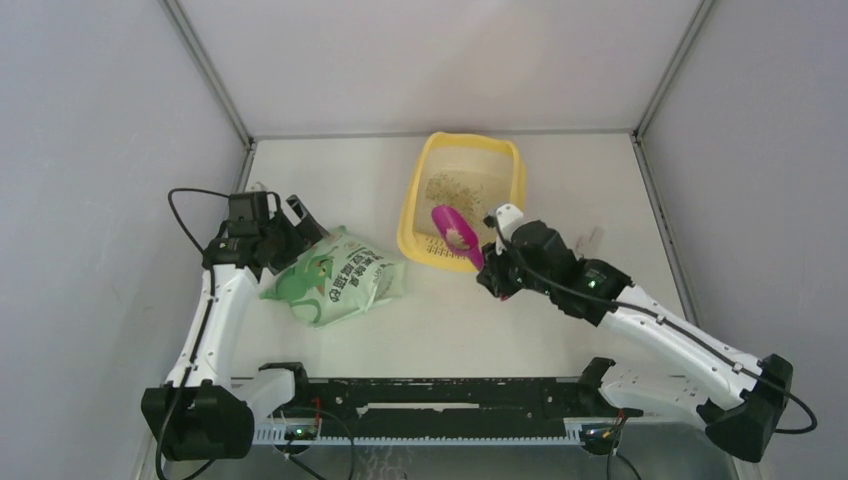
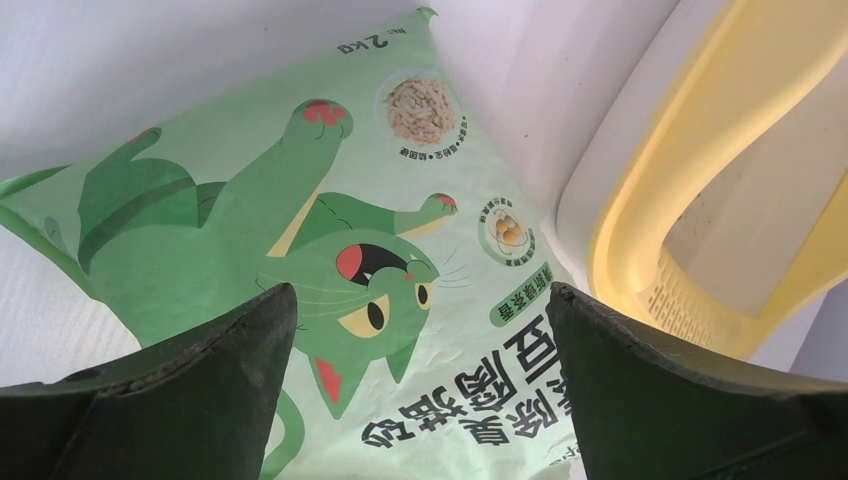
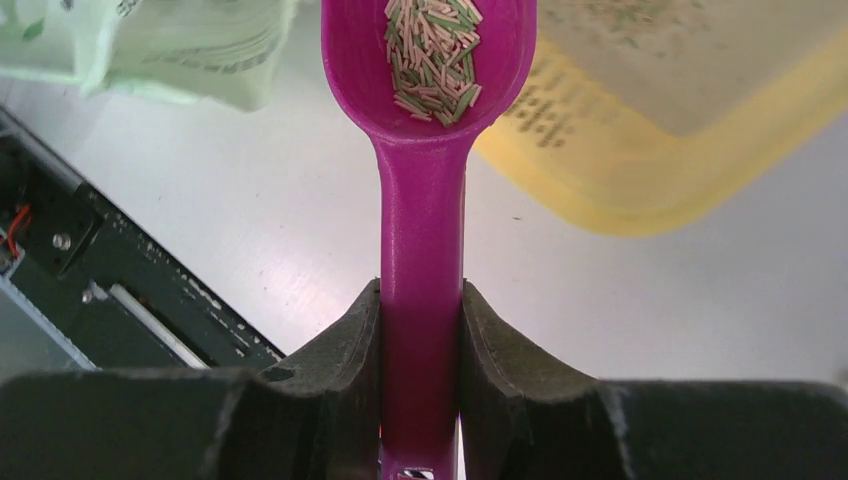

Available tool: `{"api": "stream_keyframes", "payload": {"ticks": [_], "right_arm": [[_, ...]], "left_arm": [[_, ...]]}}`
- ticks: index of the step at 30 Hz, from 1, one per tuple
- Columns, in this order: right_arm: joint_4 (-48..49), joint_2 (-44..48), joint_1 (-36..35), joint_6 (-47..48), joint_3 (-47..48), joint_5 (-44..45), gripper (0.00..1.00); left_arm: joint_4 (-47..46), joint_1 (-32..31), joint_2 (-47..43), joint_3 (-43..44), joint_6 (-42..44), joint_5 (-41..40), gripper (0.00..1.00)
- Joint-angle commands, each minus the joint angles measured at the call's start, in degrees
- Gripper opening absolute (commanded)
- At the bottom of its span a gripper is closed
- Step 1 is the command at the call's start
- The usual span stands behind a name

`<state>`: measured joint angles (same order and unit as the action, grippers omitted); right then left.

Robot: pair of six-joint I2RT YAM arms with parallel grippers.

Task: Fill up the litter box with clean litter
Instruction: Pour the cat litter into the litter box.

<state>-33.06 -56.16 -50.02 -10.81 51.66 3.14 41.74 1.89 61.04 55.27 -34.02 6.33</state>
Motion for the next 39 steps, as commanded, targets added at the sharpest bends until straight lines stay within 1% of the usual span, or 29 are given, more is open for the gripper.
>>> {"api": "stream_keyframes", "payload": {"ticks": [1,4,7,10,12,14,16,17,20,23,26,29,33,35,36,39], "right_arm": [[-9.63,-2.79,9.42,0.75,8.74,-6.26,0.0],[-16.61,-9.43,16.32,1.9,17.37,-8.28,0.0],[-23.12,-17.84,20.3,1.98,25.61,-9.56,0.0],[-27.97,-26.64,20.79,2.17,35.31,-6.94,0.0],[-31.94,-33.35,20.9,3.11,42.92,-8.13,0.0],[-38.88,-42.14,20.88,4.45,52.95,-7.23,0.0],[-46.01,-50.49,21.02,4.89,62.45,-4.38,0.0],[-47.36,-54.79,21.26,4.7,65.98,-3.59,0.0],[-48.15,-60.57,22.0,3.95,72.19,-3.56,0.0],[-49.4,-62.96,22.13,3.25,72.59,-0.62,0.0],[-48.14,-60.57,22.09,2.69,69.22,1.02,0.0],[-46.99,-58.29,21.9,2.69,68.18,0.01,0.0],[-48.39,-58.36,20.74,2.89,69.75,-0.05,0.0],[-46.01,-57.96,20.6,2.45,68.68,-1.39,0.0],[-45.33,-58.19,20.49,2.24,68.41,-1.83,0.0],[-47.48,-60.13,20.02,1.98,68.93,-2.09,0.0]], "left_arm": [[-0.74,0.13,-1.45,3.12,0.89,1.01,1.0],[-0.67,0.13,-1.4,3.06,0.8,1.46,1.0],[-1.03,0.13,-1.79,2.9,0.63,1.88,1.0],[-0.89,0.13,-1.96,3.04,0.61,2.5,1.0],[-0.59,0.13,-2.2,3.33,0.75,2.35,1.0],[-0.15,0.13,-2.53,3.63,0.96,2.18,1.0],[0.03,0.13,-2.84,3.7,0.97,2.38,1.0],[0.13,0.14,-2.97,3.71,1.02,2.42,1.0],[0.66,0.13,-3.58,3.91,1.21,2.47,1.0],[1.29,0.13,-3.75,4.29,1.61,2.36,1.0],[1.77,0.17,-3.91,4.68,2.01,2.13,1.0],[1.62,0.14,-3.57,4.64,1.61,3.0,1.0],[1.11,0.13,-3.92,4.0,1.33,3.25,1.0],[1.07,0.16,-4.29,3.68,1.47,3.04,1.0],[1.08,0.13,-4.42,3.49,1.45,3.0,1.0],[1.02,0.13,-4.67,3.12,1.45,3.22,1.0]]}}
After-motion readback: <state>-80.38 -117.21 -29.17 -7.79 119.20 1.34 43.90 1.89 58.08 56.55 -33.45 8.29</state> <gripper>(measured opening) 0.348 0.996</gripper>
